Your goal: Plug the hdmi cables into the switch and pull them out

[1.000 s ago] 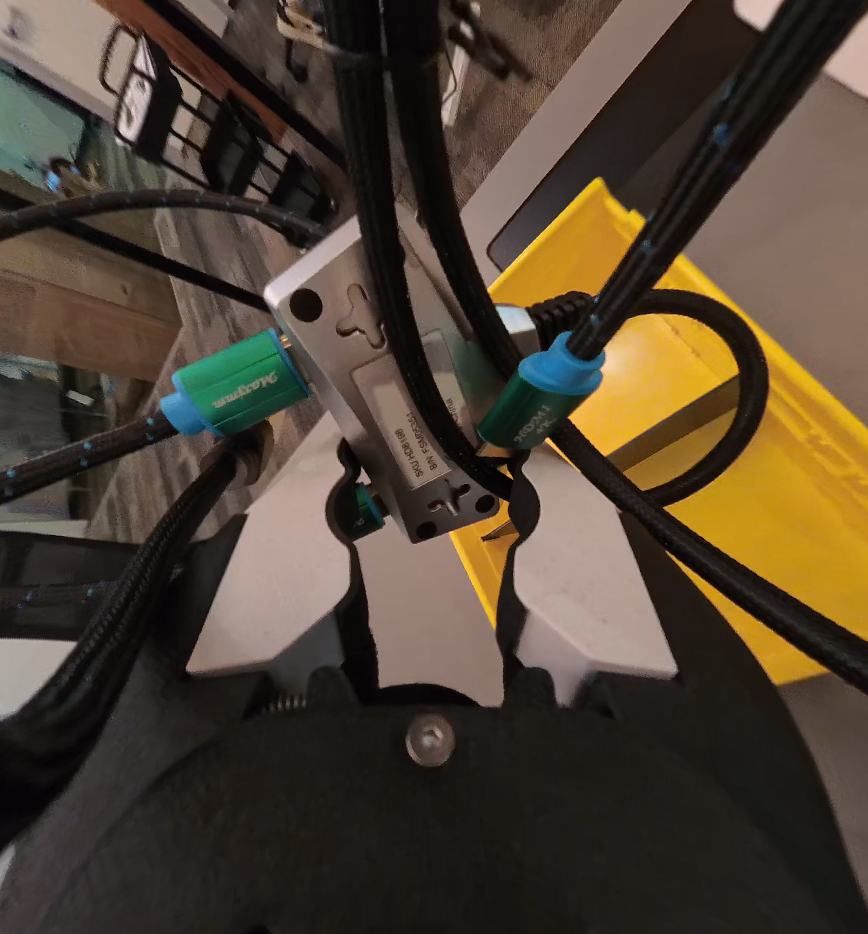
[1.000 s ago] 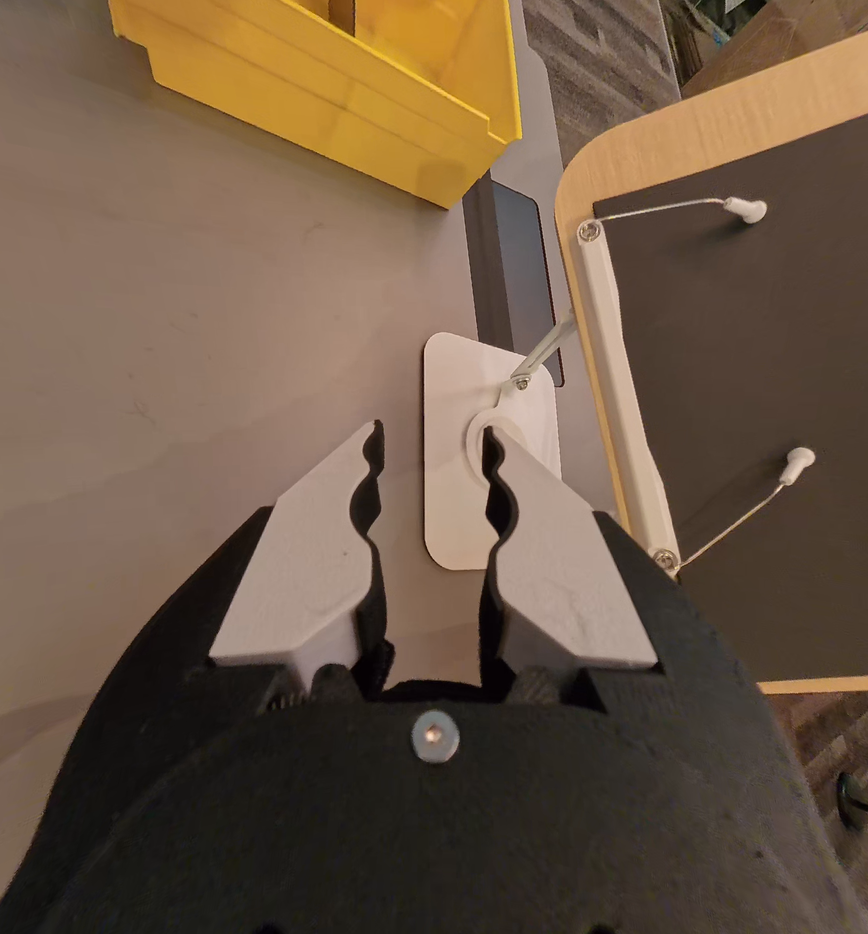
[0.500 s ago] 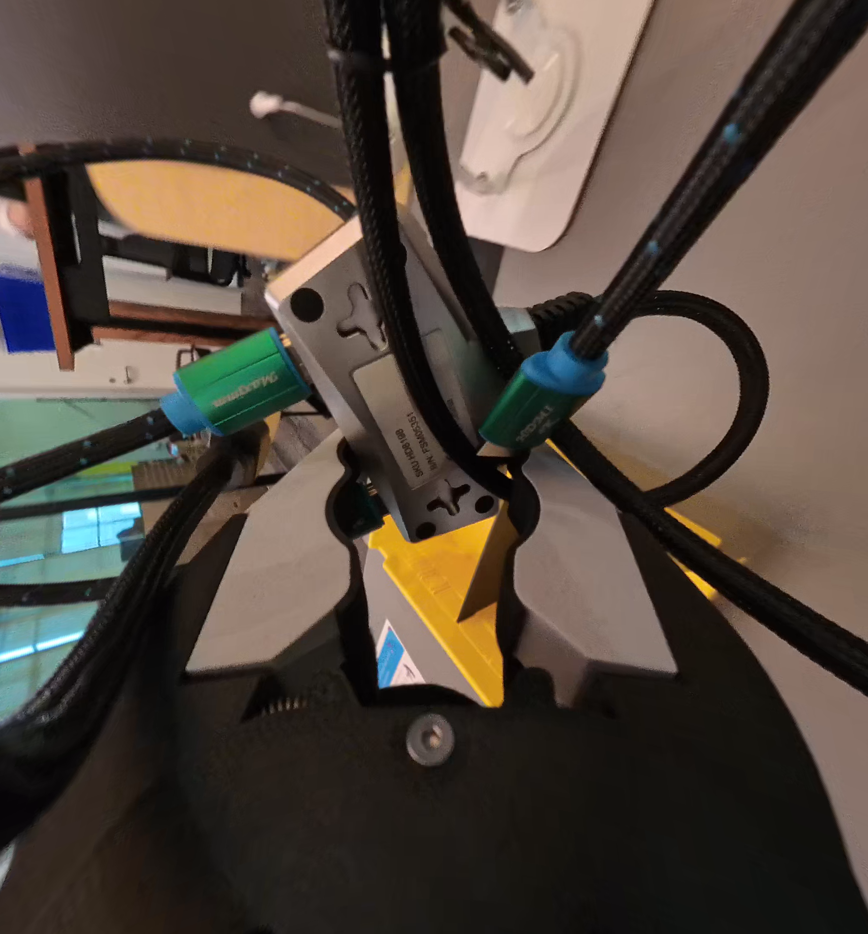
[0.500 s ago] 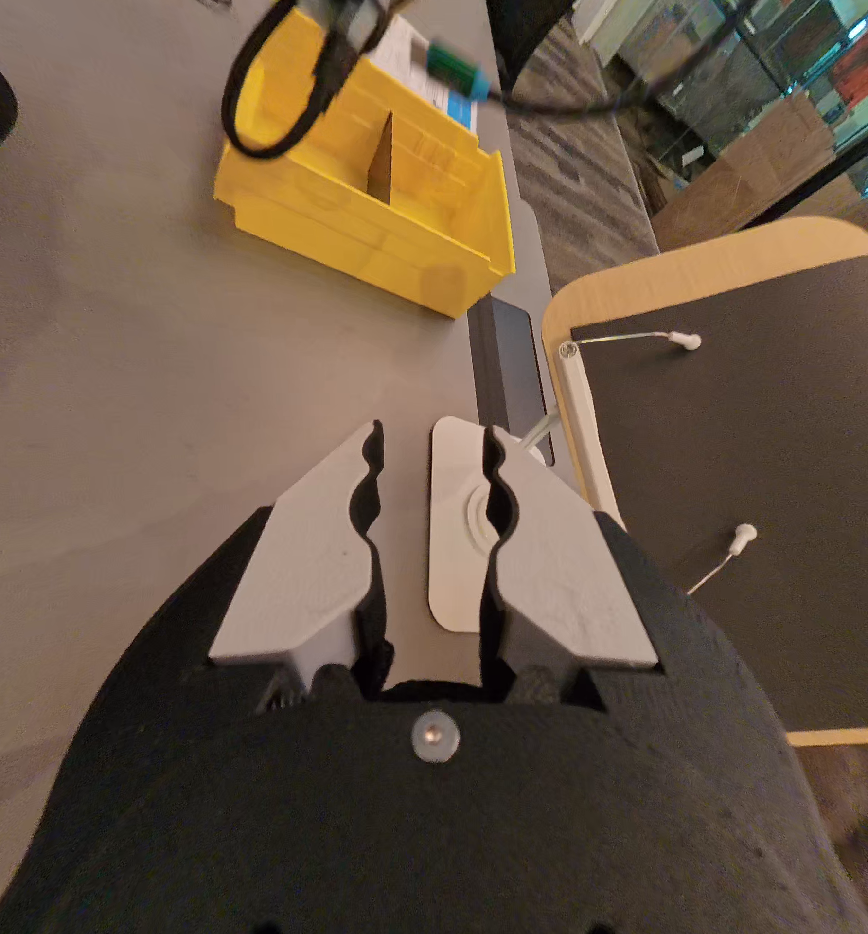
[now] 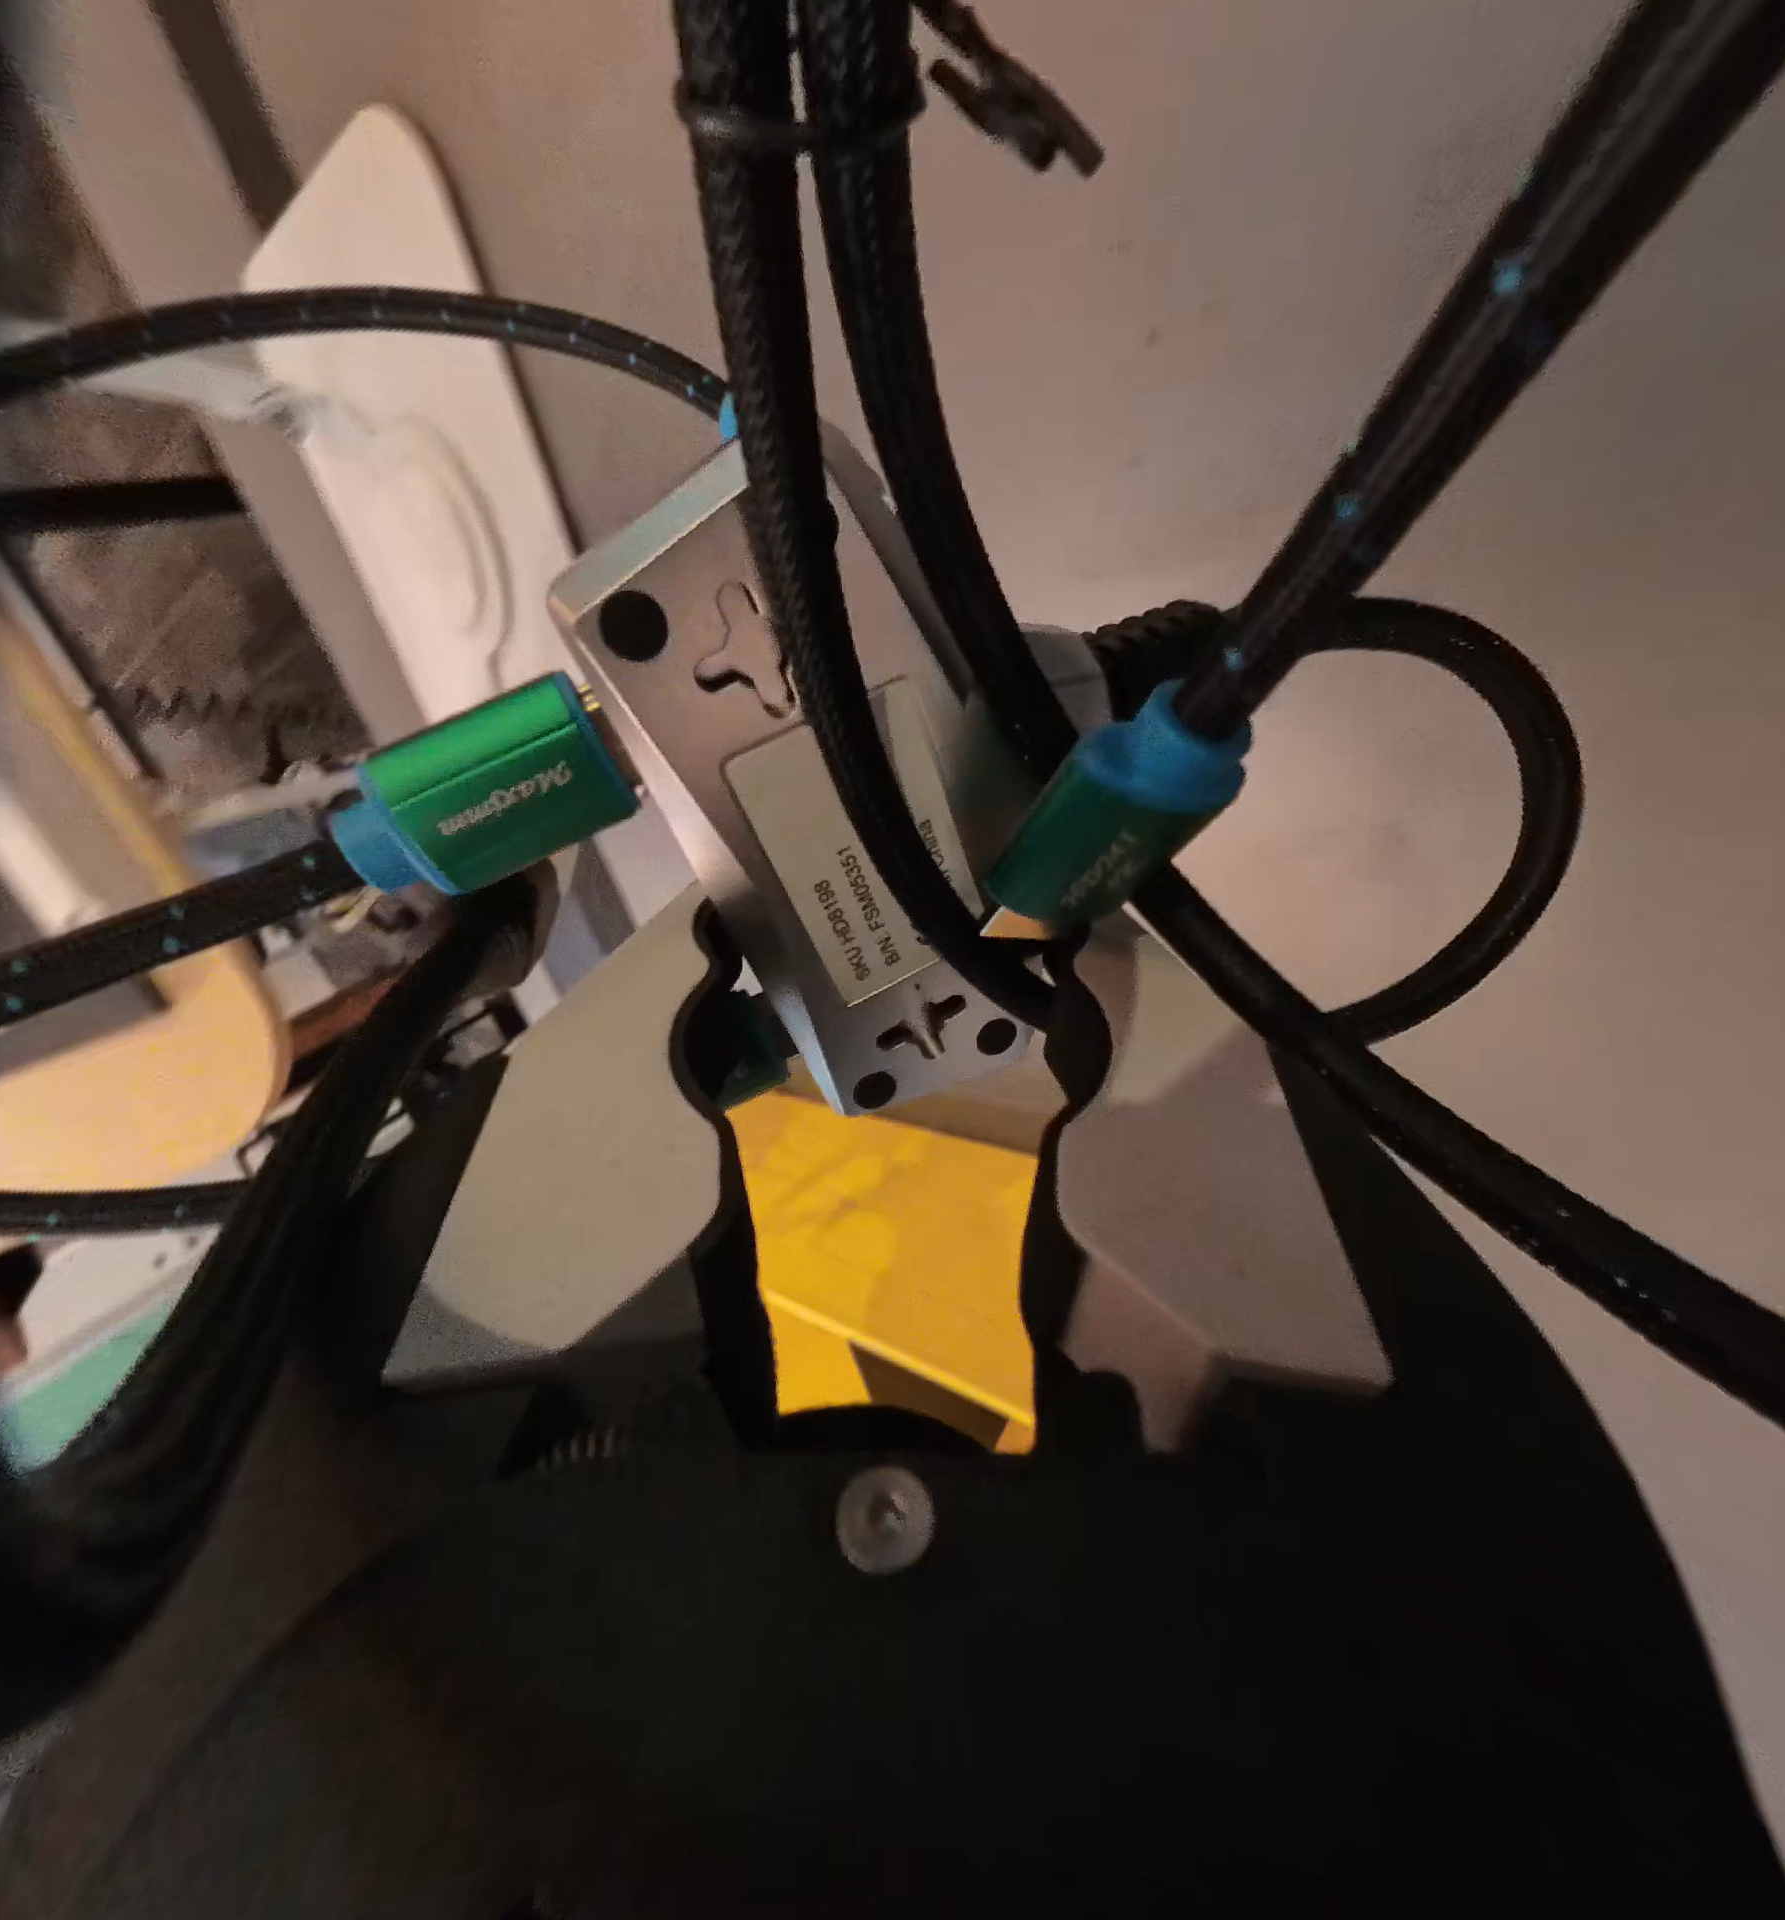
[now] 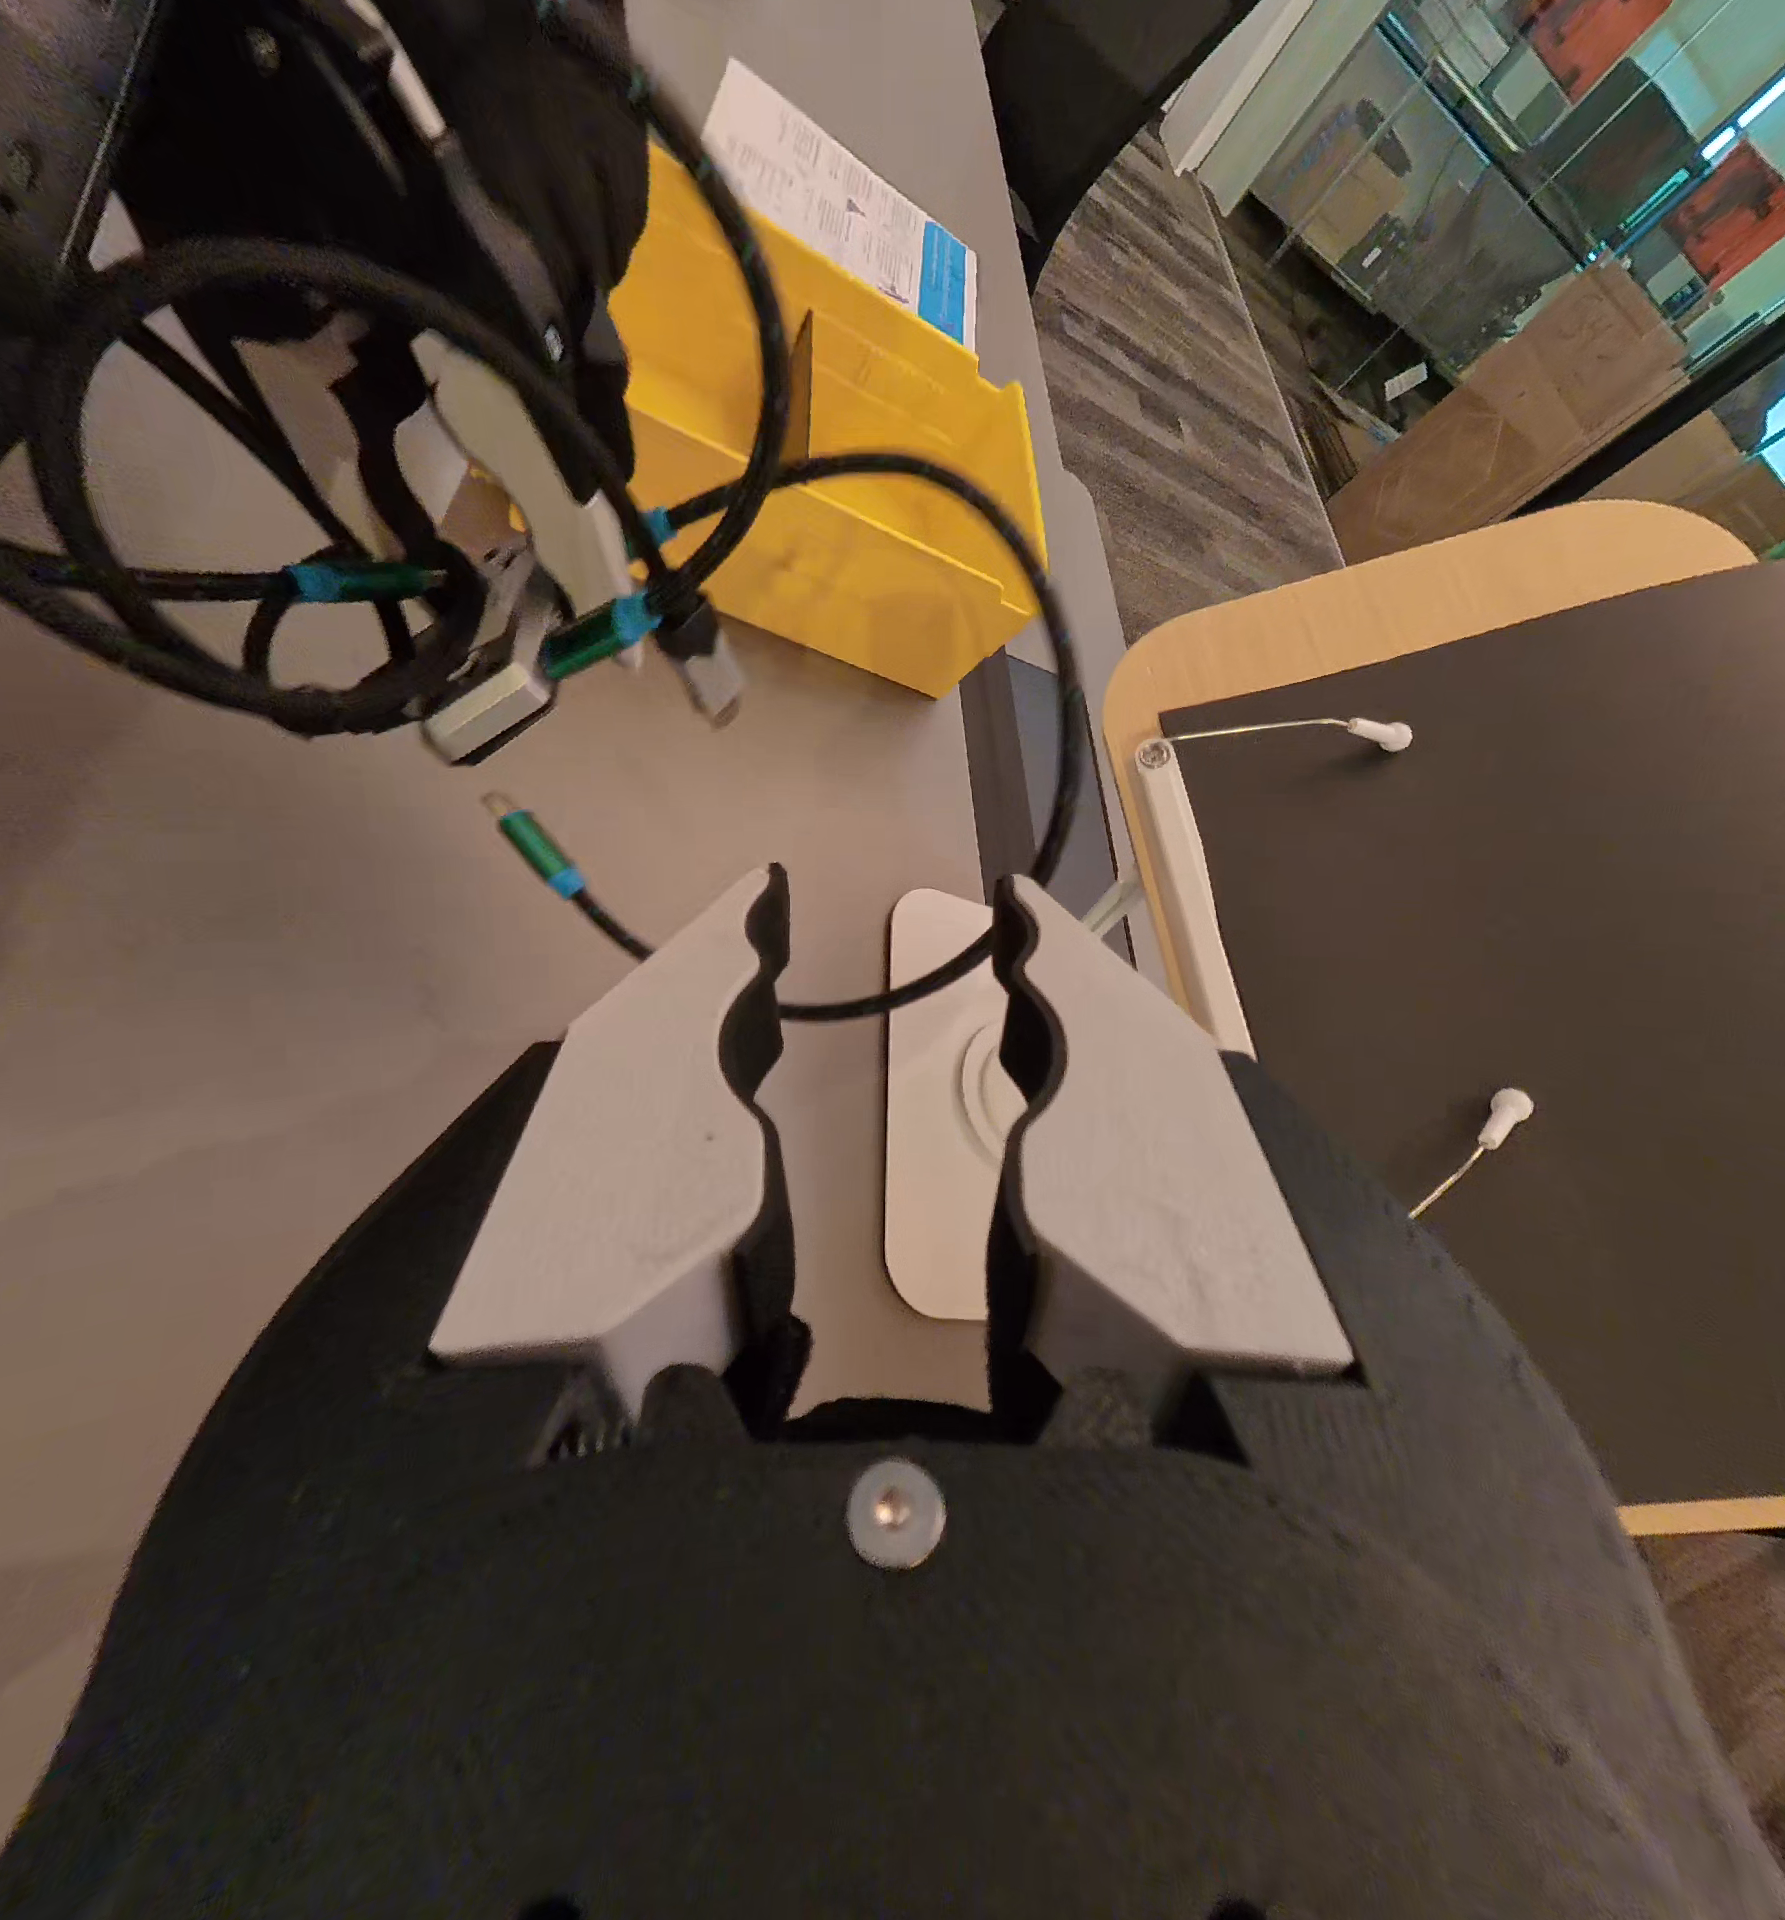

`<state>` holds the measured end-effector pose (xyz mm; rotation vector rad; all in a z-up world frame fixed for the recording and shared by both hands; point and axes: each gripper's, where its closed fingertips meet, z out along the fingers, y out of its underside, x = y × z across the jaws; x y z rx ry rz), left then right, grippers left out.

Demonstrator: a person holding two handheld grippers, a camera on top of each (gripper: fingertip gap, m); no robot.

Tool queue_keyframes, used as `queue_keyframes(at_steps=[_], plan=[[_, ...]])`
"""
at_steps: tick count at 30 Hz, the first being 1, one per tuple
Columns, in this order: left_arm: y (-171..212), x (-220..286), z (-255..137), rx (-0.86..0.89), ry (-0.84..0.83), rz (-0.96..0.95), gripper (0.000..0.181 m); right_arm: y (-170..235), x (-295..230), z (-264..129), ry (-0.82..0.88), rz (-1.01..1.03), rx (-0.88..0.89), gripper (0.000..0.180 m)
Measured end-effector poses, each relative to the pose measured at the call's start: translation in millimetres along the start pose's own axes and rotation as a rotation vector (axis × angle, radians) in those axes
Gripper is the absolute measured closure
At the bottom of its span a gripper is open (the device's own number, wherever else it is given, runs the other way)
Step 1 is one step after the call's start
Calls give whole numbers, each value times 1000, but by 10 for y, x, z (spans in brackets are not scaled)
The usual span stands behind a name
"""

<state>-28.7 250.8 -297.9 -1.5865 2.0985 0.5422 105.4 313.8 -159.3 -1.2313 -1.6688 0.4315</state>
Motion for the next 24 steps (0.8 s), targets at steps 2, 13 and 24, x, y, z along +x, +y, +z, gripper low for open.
queue_keyframes(at_steps=[2, 13, 24], plan=[[-91, 135, 102, 12, 54, 47, 124, 17, 7, -1, 1, 3, -4, 142], [-406, 693, 468, 109, 426, 106, 123, 123, 41, -3, 4, 21, -27, 142], [-353, 879, 548, 66, 617, 48, 119, 177, 16, 34, -11, 22, -52, 142]])
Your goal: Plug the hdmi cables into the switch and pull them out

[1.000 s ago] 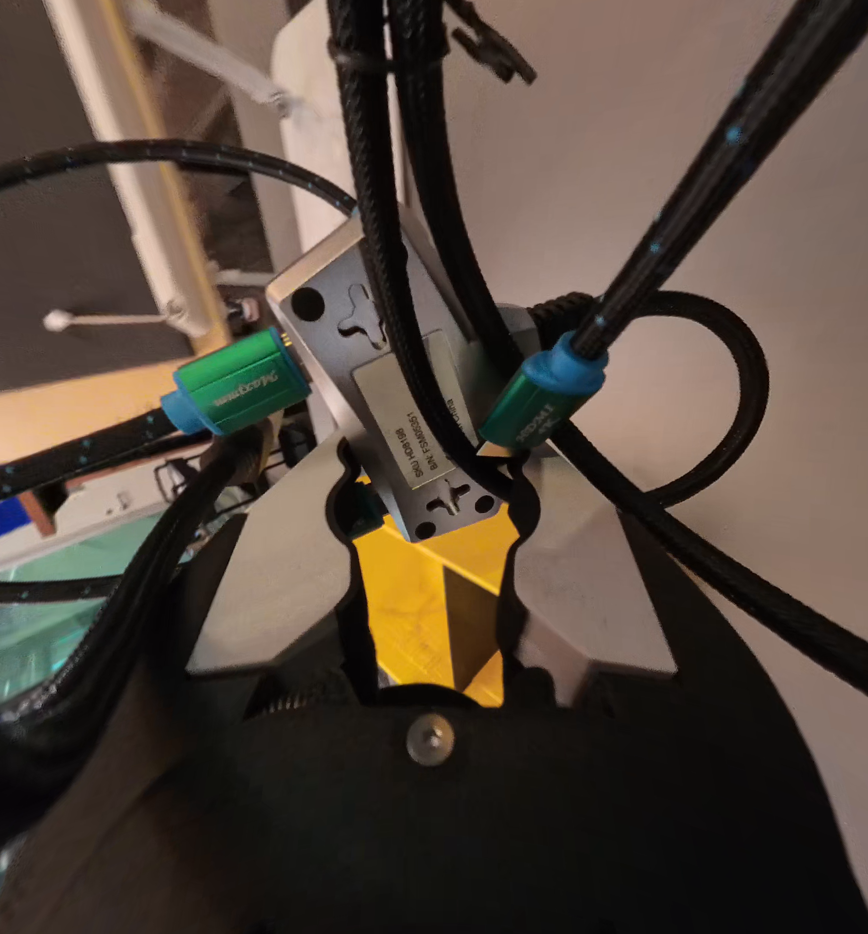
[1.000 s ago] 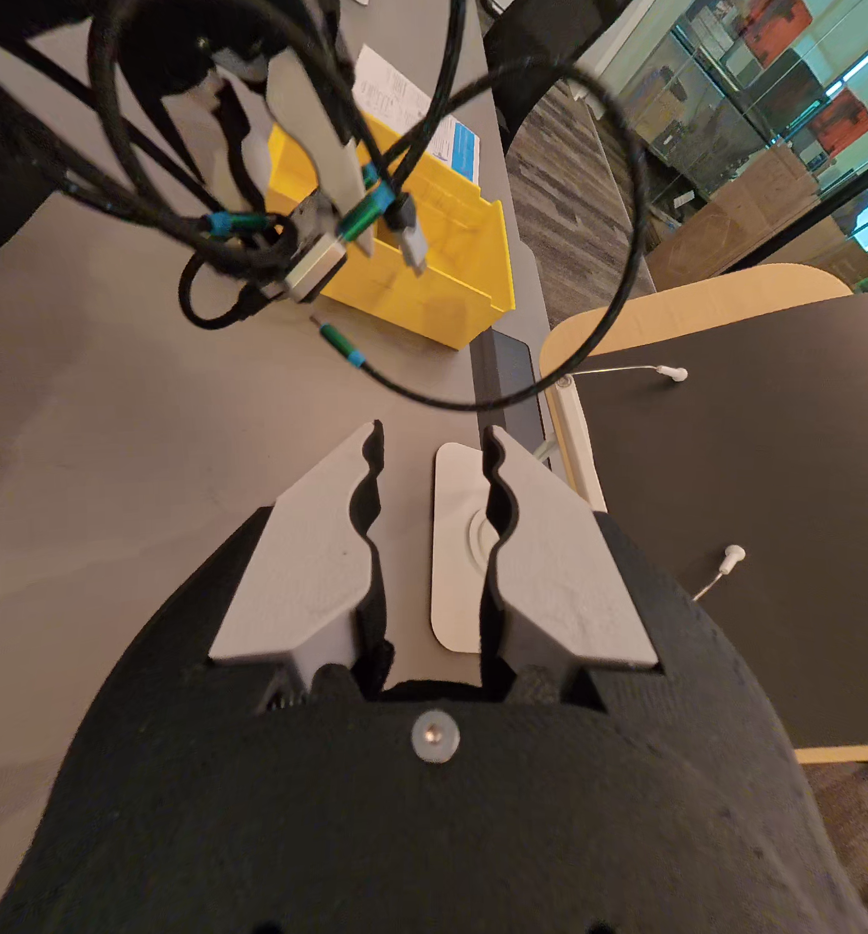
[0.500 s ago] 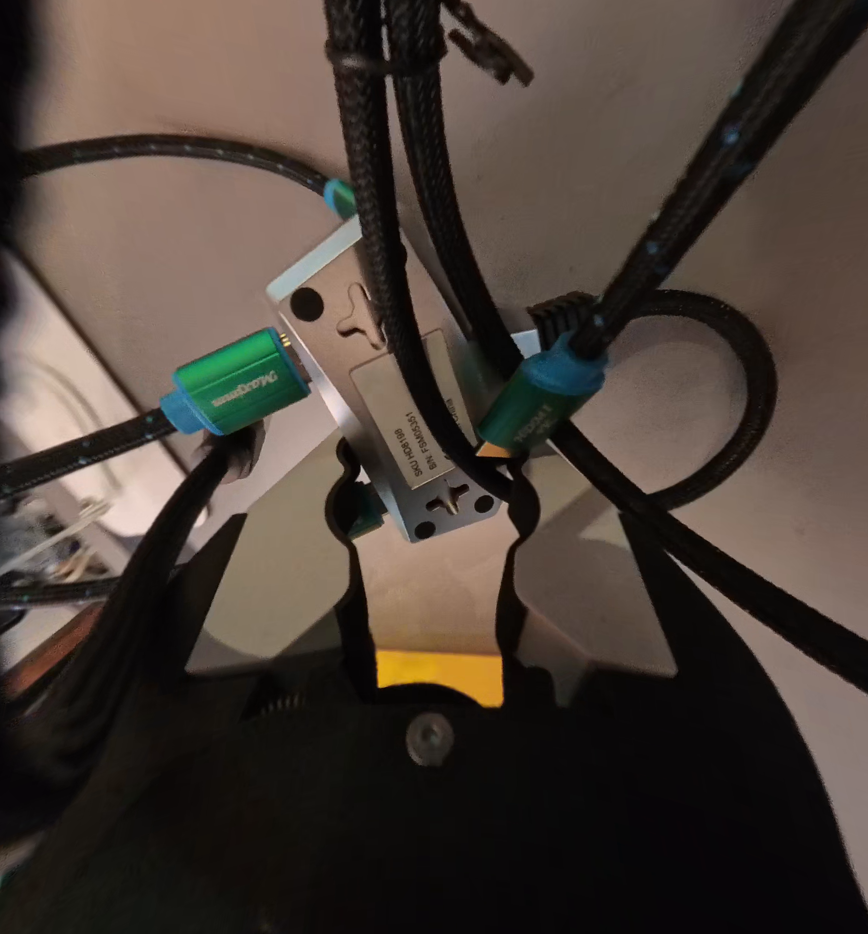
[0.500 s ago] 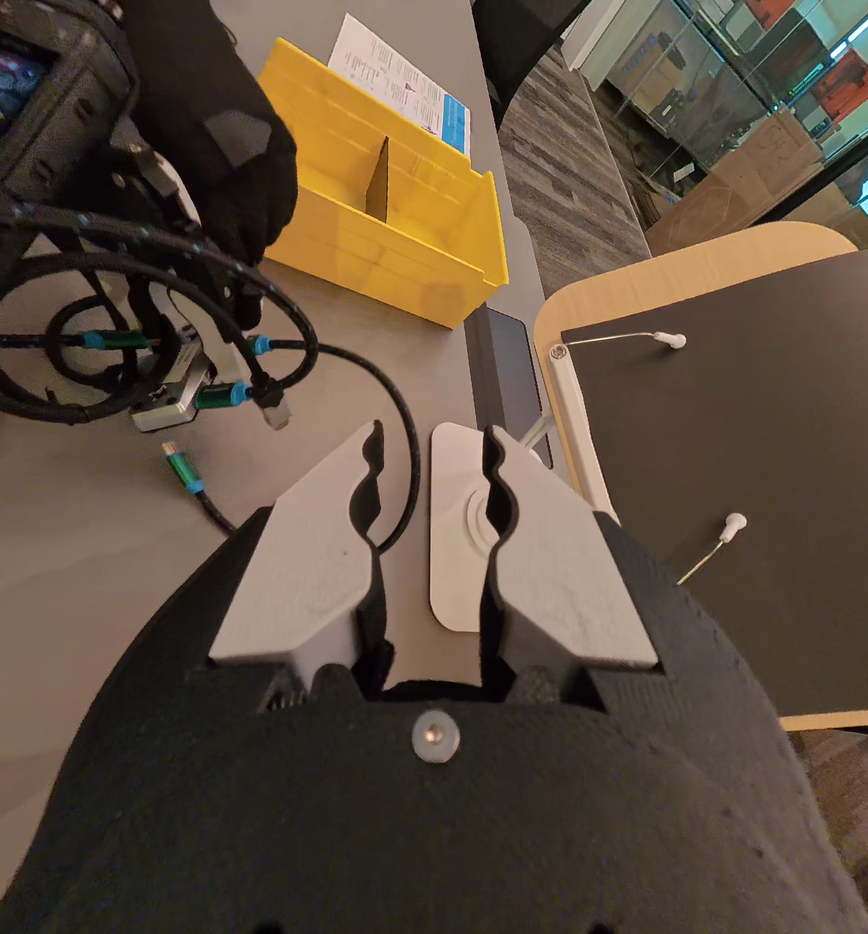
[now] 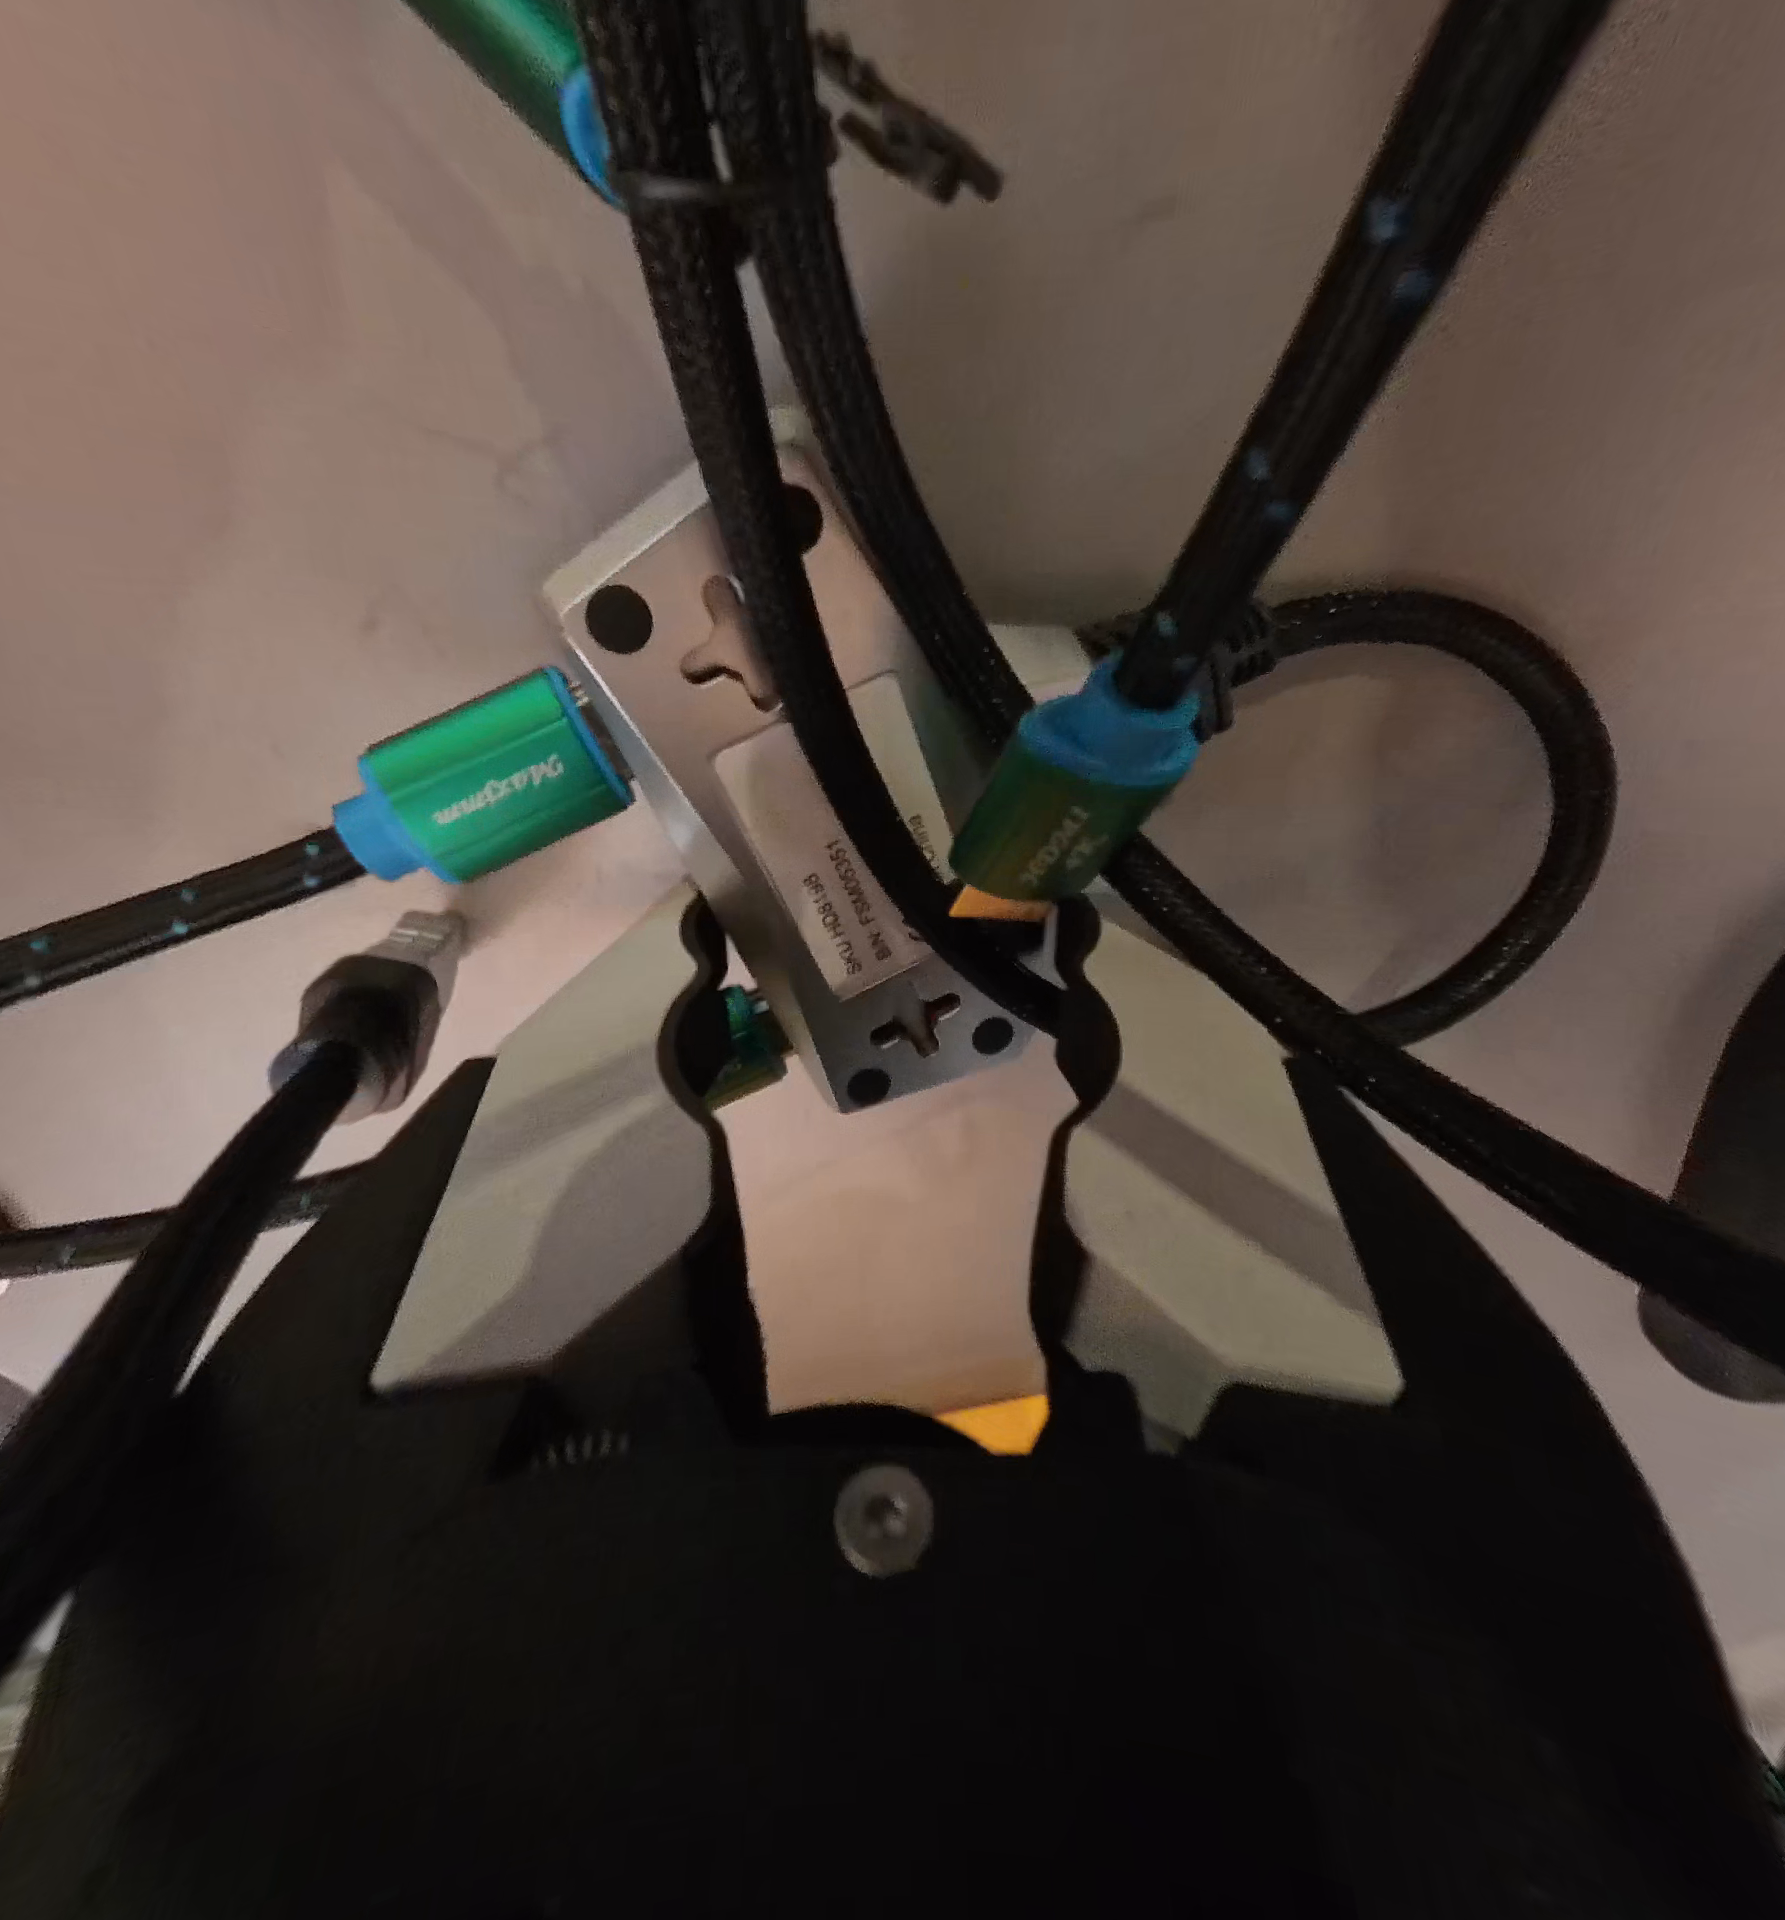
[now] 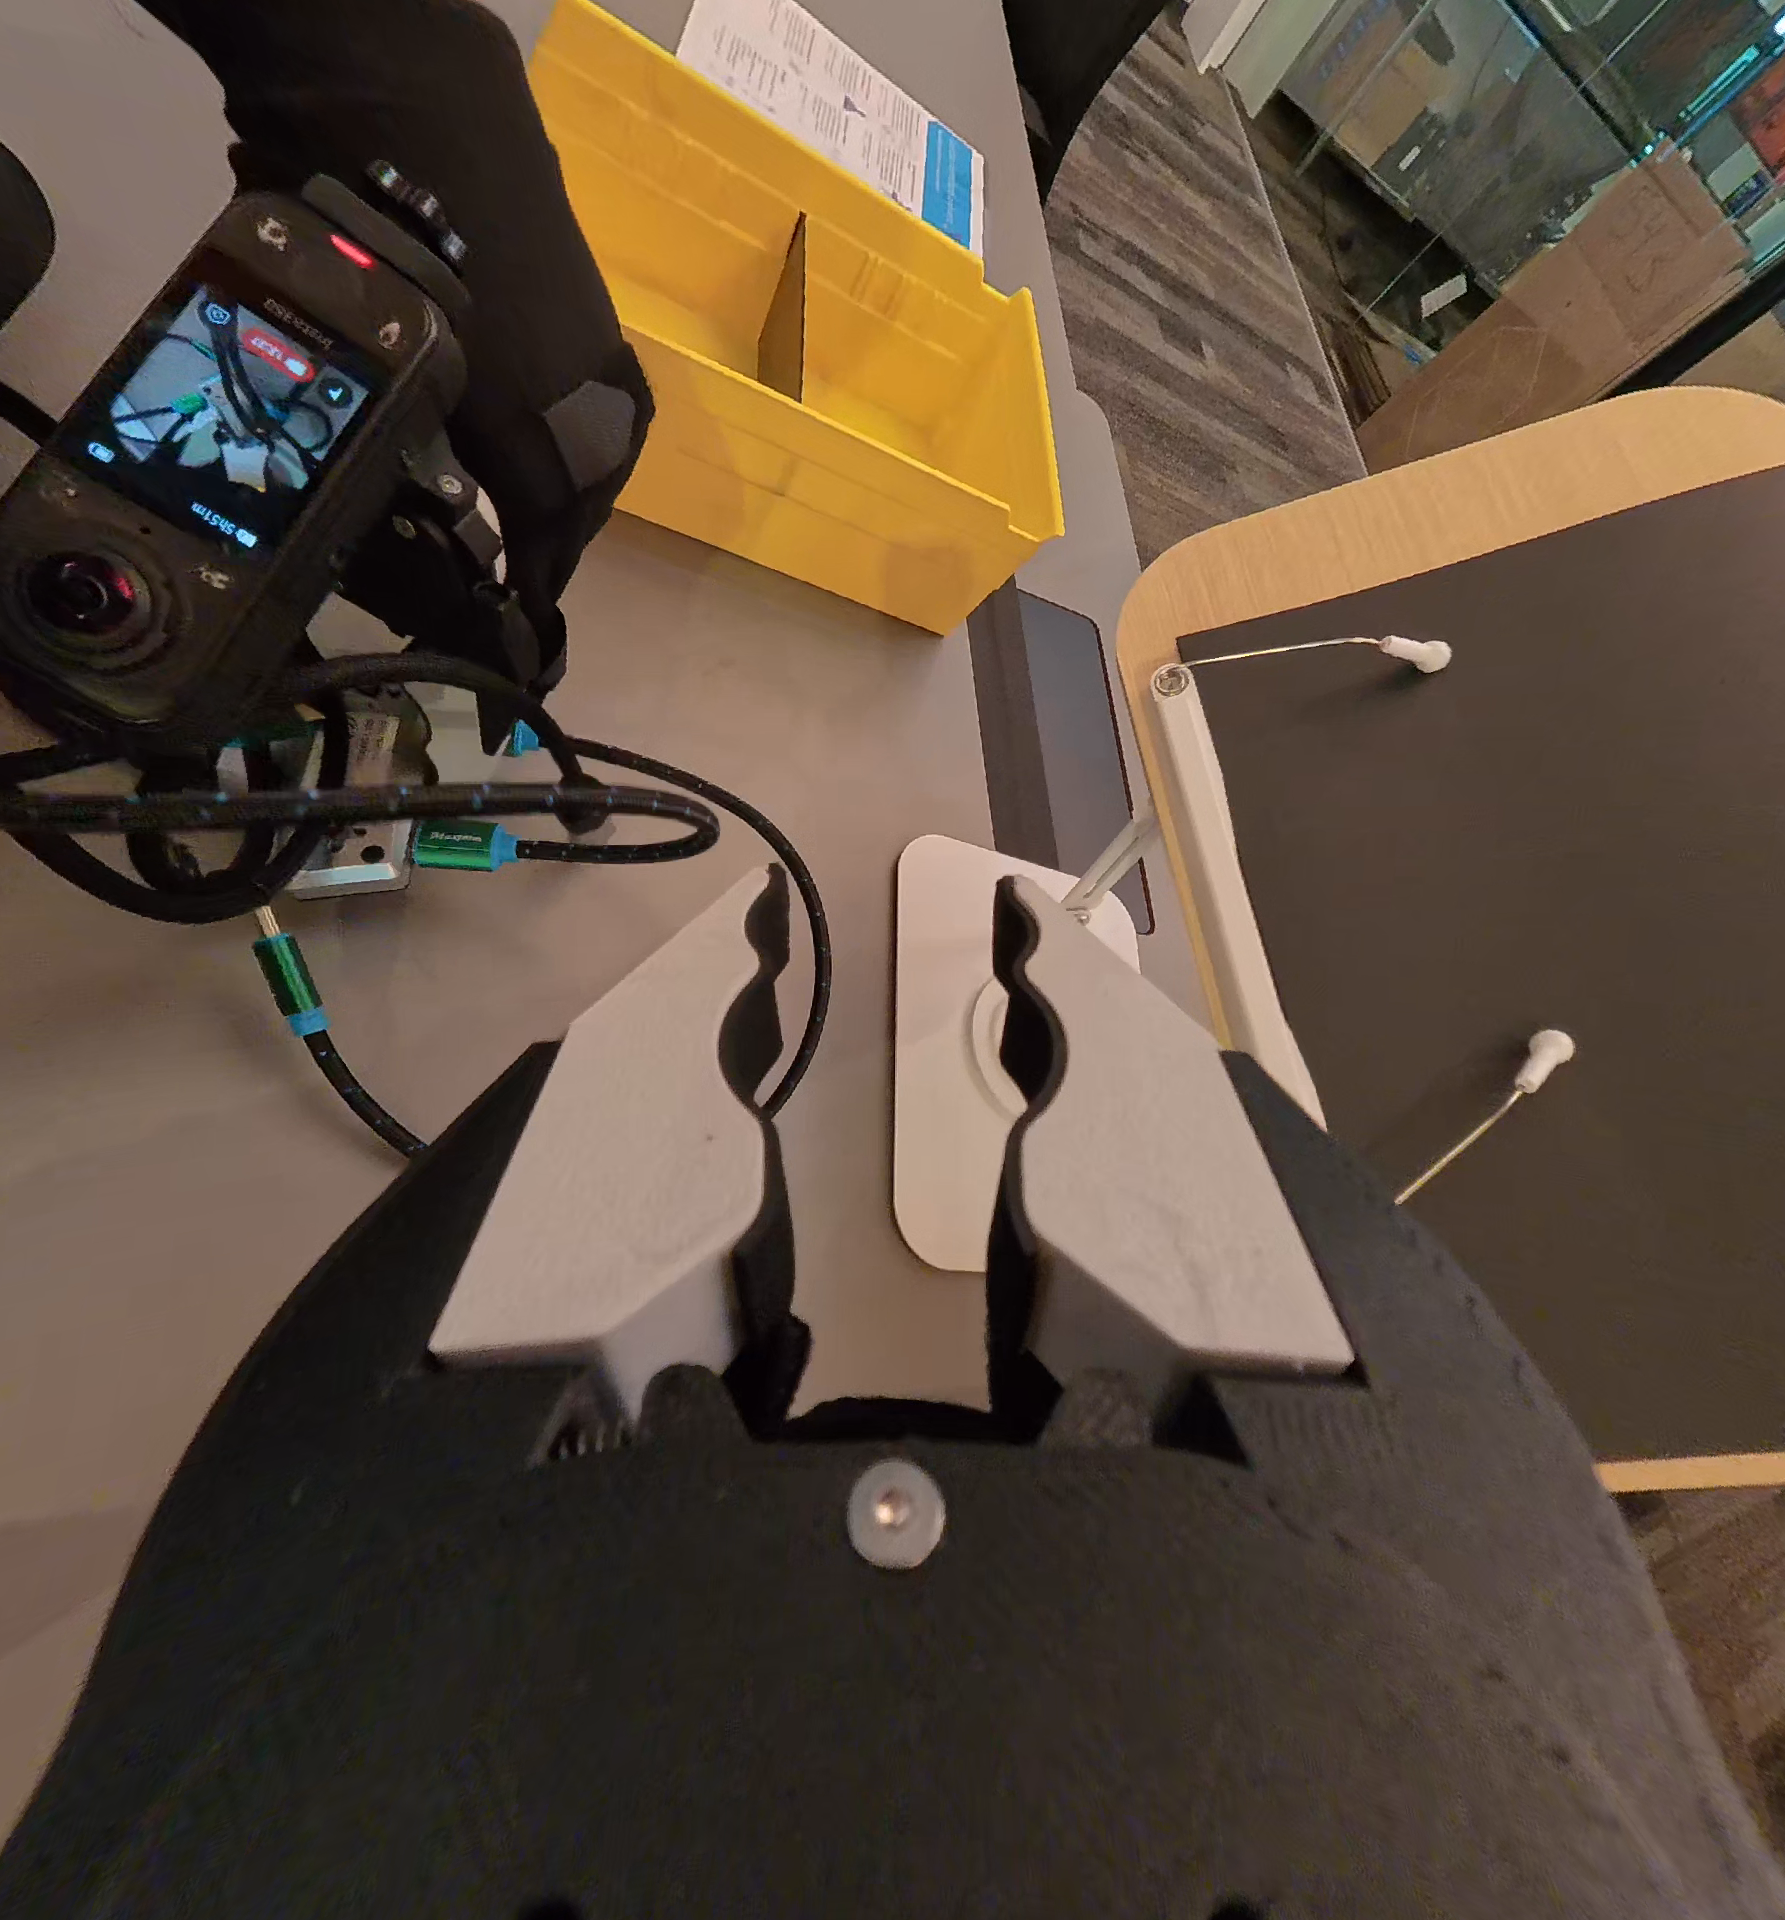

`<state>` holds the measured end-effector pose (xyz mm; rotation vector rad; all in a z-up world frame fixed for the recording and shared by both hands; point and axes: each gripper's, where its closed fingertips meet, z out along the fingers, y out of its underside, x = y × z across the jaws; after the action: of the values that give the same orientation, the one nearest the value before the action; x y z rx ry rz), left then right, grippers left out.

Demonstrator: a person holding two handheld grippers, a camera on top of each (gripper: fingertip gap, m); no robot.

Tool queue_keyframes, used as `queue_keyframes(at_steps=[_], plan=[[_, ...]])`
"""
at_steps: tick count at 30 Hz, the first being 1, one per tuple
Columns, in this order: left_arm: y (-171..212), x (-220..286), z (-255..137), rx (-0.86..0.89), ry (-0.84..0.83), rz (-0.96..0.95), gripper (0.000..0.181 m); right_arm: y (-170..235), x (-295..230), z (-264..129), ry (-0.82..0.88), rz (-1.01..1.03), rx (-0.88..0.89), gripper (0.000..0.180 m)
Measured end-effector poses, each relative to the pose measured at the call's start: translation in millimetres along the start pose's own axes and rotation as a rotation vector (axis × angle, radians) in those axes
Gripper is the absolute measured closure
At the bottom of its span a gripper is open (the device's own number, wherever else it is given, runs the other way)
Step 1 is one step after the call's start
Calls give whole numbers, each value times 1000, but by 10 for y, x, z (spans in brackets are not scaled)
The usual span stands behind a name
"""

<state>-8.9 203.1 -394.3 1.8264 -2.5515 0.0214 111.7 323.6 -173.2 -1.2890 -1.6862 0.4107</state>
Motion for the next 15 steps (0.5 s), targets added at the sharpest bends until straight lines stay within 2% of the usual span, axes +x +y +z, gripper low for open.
queue_keyframes(at_steps=[1, 3, 8, 15], plan=[[12, 1, 1, -12, -1, -2, 118, 4, -3, 4, -1, -1, -3, 142], [23, -40, 3, -18, -21, -26, 104, 4, -10, 10, -5, -2, -5, 142], [116, -109, -41, -50, -59, -51, 94, 5, -26, 26, -12, -4, -8, 142], [293, -96, -179, -81, -101, -111, 99, 29, -18, 23, -10, -3, -18, 142]])
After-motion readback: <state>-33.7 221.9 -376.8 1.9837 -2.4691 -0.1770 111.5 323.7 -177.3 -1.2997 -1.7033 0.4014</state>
